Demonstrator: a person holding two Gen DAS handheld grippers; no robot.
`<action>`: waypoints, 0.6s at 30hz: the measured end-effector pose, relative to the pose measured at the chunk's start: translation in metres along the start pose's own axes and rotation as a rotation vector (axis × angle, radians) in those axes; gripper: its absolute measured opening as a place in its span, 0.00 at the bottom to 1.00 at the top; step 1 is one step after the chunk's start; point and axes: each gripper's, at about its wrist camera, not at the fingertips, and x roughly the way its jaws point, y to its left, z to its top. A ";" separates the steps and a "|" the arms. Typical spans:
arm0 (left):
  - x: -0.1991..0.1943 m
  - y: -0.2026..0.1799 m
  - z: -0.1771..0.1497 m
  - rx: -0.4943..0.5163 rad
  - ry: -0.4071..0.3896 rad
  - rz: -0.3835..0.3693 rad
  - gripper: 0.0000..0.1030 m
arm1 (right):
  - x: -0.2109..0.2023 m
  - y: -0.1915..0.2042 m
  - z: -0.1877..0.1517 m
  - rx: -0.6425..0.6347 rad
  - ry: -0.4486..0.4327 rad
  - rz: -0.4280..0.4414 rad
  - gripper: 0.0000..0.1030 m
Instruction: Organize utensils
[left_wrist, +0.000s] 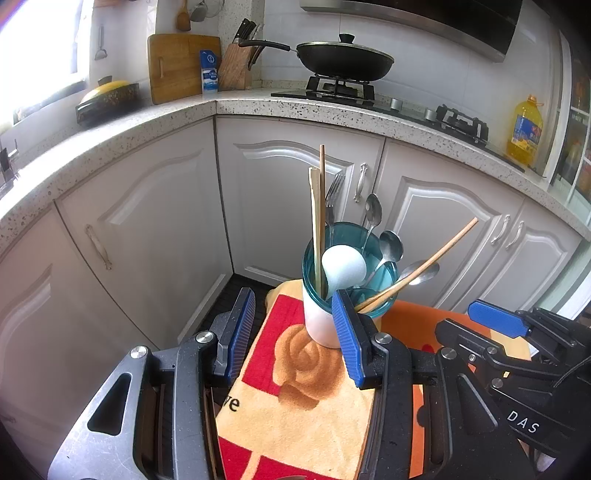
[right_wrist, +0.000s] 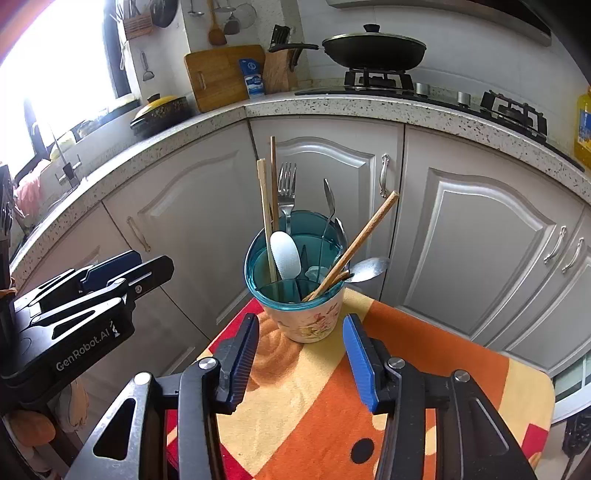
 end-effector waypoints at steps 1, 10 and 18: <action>0.000 0.000 0.000 0.000 0.000 0.000 0.41 | 0.000 0.000 0.000 -0.002 0.000 0.000 0.45; 0.003 0.000 0.001 -0.001 0.007 -0.005 0.41 | 0.001 0.000 0.002 -0.006 0.004 -0.002 0.46; 0.004 -0.003 0.002 -0.002 0.008 -0.007 0.41 | 0.003 0.000 0.003 -0.009 0.009 0.000 0.46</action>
